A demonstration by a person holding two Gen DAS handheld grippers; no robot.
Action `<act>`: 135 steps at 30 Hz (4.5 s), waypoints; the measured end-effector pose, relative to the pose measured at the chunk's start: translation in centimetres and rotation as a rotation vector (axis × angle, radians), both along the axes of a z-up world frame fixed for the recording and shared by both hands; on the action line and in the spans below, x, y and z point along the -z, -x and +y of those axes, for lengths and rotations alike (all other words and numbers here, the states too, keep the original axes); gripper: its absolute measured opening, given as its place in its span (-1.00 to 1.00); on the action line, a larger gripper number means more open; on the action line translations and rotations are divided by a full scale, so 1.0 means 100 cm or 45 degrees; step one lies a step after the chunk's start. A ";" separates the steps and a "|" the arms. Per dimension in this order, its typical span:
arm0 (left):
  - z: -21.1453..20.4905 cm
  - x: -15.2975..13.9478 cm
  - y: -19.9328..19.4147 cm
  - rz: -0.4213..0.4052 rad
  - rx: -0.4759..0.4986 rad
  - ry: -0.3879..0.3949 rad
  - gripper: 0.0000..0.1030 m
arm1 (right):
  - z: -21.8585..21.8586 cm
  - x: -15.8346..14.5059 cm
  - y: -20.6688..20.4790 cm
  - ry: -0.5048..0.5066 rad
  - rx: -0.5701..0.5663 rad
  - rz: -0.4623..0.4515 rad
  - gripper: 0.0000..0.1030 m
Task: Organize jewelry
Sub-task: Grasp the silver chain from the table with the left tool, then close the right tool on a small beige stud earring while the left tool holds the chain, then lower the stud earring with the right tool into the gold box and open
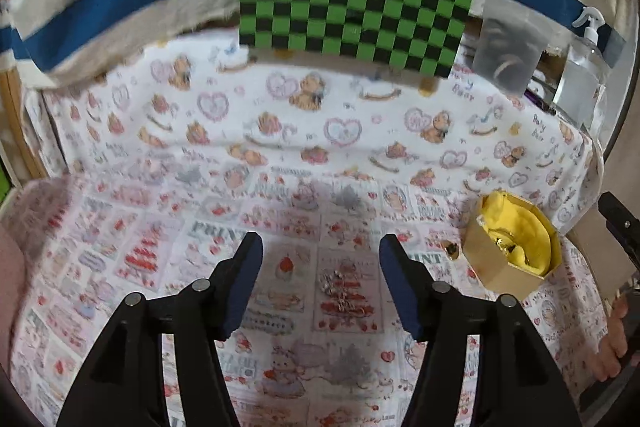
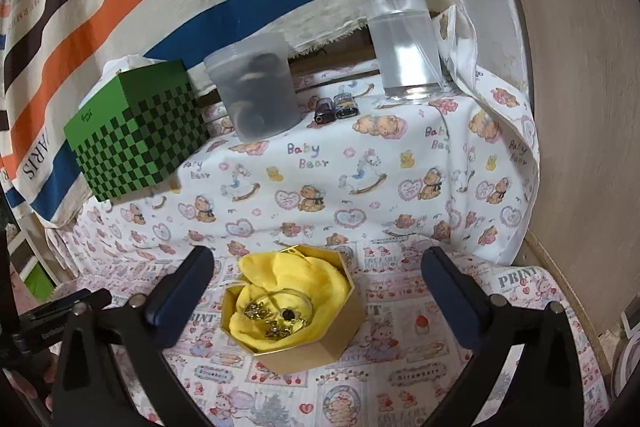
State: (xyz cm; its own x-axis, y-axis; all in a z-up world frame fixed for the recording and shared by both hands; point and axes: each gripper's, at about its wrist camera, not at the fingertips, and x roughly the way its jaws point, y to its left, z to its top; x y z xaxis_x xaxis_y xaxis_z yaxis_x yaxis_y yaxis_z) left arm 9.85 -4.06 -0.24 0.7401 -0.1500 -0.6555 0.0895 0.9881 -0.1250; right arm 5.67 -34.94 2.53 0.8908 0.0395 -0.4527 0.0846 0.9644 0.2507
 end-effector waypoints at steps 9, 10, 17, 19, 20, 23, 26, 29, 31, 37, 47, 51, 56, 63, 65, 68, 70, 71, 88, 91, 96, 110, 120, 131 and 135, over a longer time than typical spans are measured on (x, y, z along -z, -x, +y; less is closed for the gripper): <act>-0.003 0.017 -0.009 0.110 0.000 0.007 0.19 | 0.001 0.008 -0.006 0.018 0.008 0.049 1.00; -0.004 0.018 -0.009 0.113 0.009 0.018 0.19 | 0.001 0.008 -0.006 0.022 0.005 0.054 1.00; -0.014 0.030 -0.016 0.188 0.054 0.019 -0.33 | 0.003 0.011 -0.008 0.031 0.007 0.072 1.00; -0.016 0.035 -0.019 0.215 0.063 0.029 -0.52 | 0.005 0.012 -0.009 0.044 0.005 0.079 1.00; -0.018 0.037 -0.020 0.222 0.060 0.029 -0.56 | 0.005 0.012 -0.009 0.048 0.004 0.080 1.00; -0.027 0.040 -0.020 0.216 0.081 -0.023 -0.73 | 0.007 0.011 -0.009 0.056 -0.004 0.082 1.00; -0.030 0.043 -0.022 0.199 0.055 -0.071 -0.73 | 0.009 0.011 -0.008 0.069 -0.006 0.078 1.00; -0.035 0.049 -0.028 0.204 0.034 -0.116 -0.73 | 0.008 0.010 -0.007 0.070 -0.010 0.076 1.00; -0.034 0.049 -0.030 0.201 0.040 -0.106 -0.73 | 0.008 0.011 -0.007 0.070 -0.011 0.076 1.00; -0.033 0.048 -0.031 0.211 0.037 -0.106 -0.88 | 0.008 0.011 -0.008 0.077 -0.008 0.087 1.00; 0.015 -0.012 -0.002 -0.011 0.044 0.204 -0.89 | 0.008 0.010 -0.006 0.069 -0.011 0.081 1.00; 0.025 -0.032 0.011 -0.124 0.067 0.270 -0.89 | 0.010 0.010 -0.005 0.083 -0.018 0.075 1.00; 0.030 -0.046 0.020 -0.202 0.051 0.262 -0.89 | 0.012 0.009 -0.004 0.093 -0.024 0.071 1.00; 0.033 -0.047 0.024 -0.216 0.021 0.272 -0.89 | 0.017 0.005 -0.001 0.095 -0.053 0.060 1.00; 0.035 -0.047 0.025 -0.234 0.008 0.270 -0.89 | 0.020 0.001 0.001 0.078 -0.087 0.049 1.00; 0.036 -0.046 0.024 -0.244 -0.013 0.256 -0.89 | 0.029 -0.010 0.000 0.042 -0.127 0.072 1.00; 0.037 -0.045 0.023 -0.242 -0.025 0.257 -0.89 | 0.040 -0.016 -0.006 0.027 -0.161 0.142 0.99; 0.038 -0.045 0.023 -0.246 -0.035 0.256 -0.89 | 0.046 -0.019 -0.009 0.027 -0.185 0.170 0.97; 0.048 -0.041 0.020 -0.251 -0.127 0.218 -0.89 | 0.150 0.036 -0.087 0.128 -0.381 0.690 -0.52; 0.051 -0.042 0.020 -0.251 -0.131 0.240 -0.89 | 0.150 0.044 -0.085 0.120 -0.249 0.628 -0.53; 0.052 -0.043 0.020 -0.246 -0.130 0.256 -0.89 | 0.143 0.060 -0.092 0.036 -0.103 0.644 -0.53; 0.048 -0.046 0.022 -0.251 -0.111 0.262 -0.89 | 0.161 0.067 -0.116 0.266 -0.001 0.629 -0.71; 0.052 -0.046 0.022 -0.251 -0.125 0.271 -0.89 | 0.158 0.068 -0.117 0.151 -0.183 0.649 -0.95; 0.054 -0.046 0.022 -0.256 -0.137 0.269 -0.89 | 0.158 0.052 -0.093 0.109 -0.300 0.590 -0.95; 0.053 -0.046 0.022 -0.255 -0.135 0.267 -0.89 | 0.152 0.038 -0.077 0.097 -0.335 0.526 -0.95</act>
State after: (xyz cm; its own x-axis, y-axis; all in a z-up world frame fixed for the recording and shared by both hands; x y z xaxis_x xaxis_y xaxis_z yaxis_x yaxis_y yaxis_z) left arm 7.65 1.28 4.39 0.8702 -0.1819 -0.4579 0.0311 0.9478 -0.3174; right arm 13.33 -19.75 -1.25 0.6006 0.1921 -0.7761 -0.0869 0.9806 0.1755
